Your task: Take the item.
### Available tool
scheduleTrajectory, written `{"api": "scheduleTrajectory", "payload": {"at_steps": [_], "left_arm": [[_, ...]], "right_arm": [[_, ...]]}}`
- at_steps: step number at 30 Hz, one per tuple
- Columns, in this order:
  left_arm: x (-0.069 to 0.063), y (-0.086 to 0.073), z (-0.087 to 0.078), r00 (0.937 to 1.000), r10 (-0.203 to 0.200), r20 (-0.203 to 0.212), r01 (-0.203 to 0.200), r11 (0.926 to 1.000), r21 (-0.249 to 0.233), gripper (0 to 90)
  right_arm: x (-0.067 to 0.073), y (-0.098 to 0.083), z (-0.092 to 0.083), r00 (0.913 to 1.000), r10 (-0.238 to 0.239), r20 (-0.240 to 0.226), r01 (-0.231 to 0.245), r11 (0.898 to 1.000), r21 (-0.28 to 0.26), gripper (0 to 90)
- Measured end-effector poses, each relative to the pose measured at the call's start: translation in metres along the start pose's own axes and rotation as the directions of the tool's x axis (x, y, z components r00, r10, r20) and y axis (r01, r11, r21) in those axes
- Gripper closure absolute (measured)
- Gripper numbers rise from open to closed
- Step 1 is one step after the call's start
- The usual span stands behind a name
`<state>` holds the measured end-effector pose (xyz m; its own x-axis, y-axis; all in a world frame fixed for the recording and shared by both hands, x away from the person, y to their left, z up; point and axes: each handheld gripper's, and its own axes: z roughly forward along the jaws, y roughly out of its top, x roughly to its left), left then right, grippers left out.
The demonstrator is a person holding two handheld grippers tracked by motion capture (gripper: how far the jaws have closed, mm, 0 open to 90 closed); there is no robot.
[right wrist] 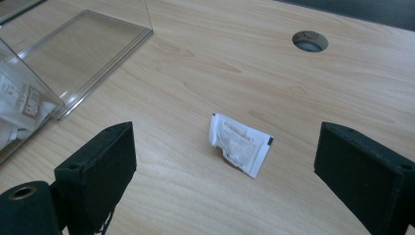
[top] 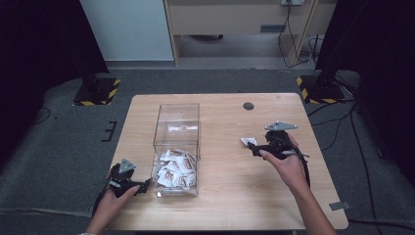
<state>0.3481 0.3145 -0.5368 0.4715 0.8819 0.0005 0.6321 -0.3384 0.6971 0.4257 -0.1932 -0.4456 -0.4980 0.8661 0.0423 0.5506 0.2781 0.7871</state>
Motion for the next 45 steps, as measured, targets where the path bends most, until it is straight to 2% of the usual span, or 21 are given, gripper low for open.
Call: {"api": "scheduleTrajectory", "payload": {"at_steps": [14, 25, 33, 34, 37, 42, 45], "left_arm": [[0.000, 0.000, 0.000, 1.0000, 0.000, 0.000, 0.000, 1.0000, 0.000, 0.0], [0.000, 0.000, 0.000, 1.0000, 0.000, 0.000, 0.000, 1.0000, 0.000, 0.0], [0.000, 0.000, 0.000, 1.0000, 0.000, 0.000, 0.000, 1.0000, 0.000, 0.0], [0.000, 0.000, 0.000, 1.0000, 0.000, 0.000, 0.000, 1.0000, 0.000, 0.0], [0.000, 0.000, 0.000, 1.0000, 0.000, 0.000, 0.000, 1.0000, 0.000, 0.0], [0.000, 0.000, 0.000, 1.0000, 0.000, 0.000, 0.000, 1.0000, 0.000, 0.0], [0.000, 0.000, 0.000, 1.0000, 0.000, 0.000, 0.000, 1.0000, 0.000, 0.0]], "right_arm": [[0.010, -0.038, -0.009, 0.9998, -0.011, -0.018, 0.012, 0.999, 0.035, 8.9], [0.013, -0.063, -0.005, 0.9997, 0.005, -0.025, -0.003, 0.998, 0.061, 8.3], [0.017, -0.089, 0.010, 0.9989, 0.036, -0.030, -0.032, 0.992, 0.118, 6.8], [0.018, -0.094, 0.014, 0.9994, 0.032, -0.014, -0.030, 0.990, 0.139, 6.6], [0.020, -0.098, 0.019, 0.9999, 0.013, -0.001, -0.013, 0.988, 0.153, 5.5], [0.024, -0.104, 0.020, 0.9992, -0.029, 0.026, 0.026, 0.992, 0.119, 3.4], [0.024, -0.104, 0.020, 0.9993, -0.027, 0.026, 0.024, 0.993, 0.119, 3.4]]}}
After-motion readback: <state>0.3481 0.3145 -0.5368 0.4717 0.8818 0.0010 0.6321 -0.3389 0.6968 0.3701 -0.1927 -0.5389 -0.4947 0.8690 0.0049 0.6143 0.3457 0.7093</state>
